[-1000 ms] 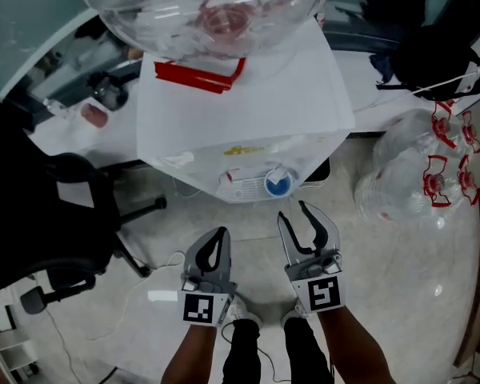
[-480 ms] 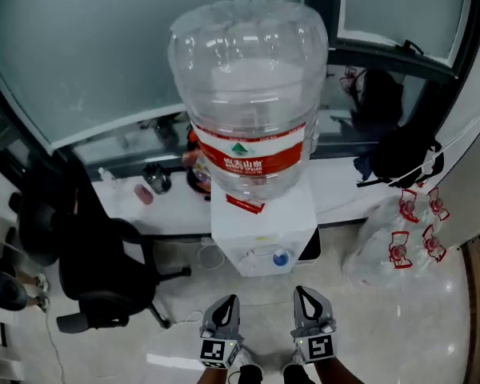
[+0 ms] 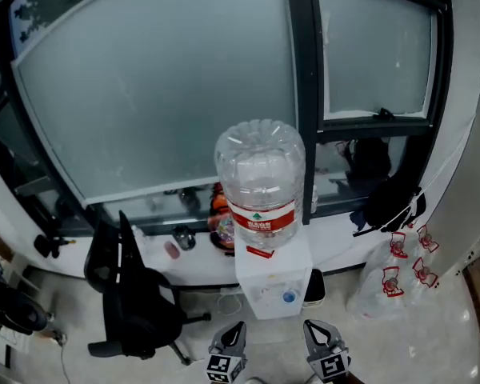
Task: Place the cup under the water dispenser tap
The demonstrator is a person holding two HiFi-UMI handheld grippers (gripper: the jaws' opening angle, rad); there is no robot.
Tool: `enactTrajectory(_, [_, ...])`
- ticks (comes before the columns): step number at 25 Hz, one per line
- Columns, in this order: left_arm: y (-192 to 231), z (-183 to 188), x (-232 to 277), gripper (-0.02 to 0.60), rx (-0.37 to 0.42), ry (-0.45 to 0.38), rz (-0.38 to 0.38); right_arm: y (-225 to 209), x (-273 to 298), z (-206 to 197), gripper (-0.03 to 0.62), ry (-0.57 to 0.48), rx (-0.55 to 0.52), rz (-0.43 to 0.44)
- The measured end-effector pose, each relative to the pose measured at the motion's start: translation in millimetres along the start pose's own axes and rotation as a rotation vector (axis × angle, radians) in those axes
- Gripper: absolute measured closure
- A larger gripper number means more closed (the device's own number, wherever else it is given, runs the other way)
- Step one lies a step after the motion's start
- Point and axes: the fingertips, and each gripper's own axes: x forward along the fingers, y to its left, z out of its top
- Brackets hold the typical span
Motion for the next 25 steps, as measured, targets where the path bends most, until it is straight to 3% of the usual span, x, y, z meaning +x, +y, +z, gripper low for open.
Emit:
enactTrajectory(3, [-4,10,2,0.566,0.081,0.008,-0.023,1,1,14,0.592,-0.017,0.012,0.003])
enactTrajectory(12, [-3,50,6,0.566,0.126,-0.042,-0.032,-13,10,43,0.592,-0.073,0.001,-0.029])
enactTrajectory(25, [-28,64,8,0.565,0.095,-0.055,-0.042,-38,3,50,0.592,-0.118,0.038,-0.026])
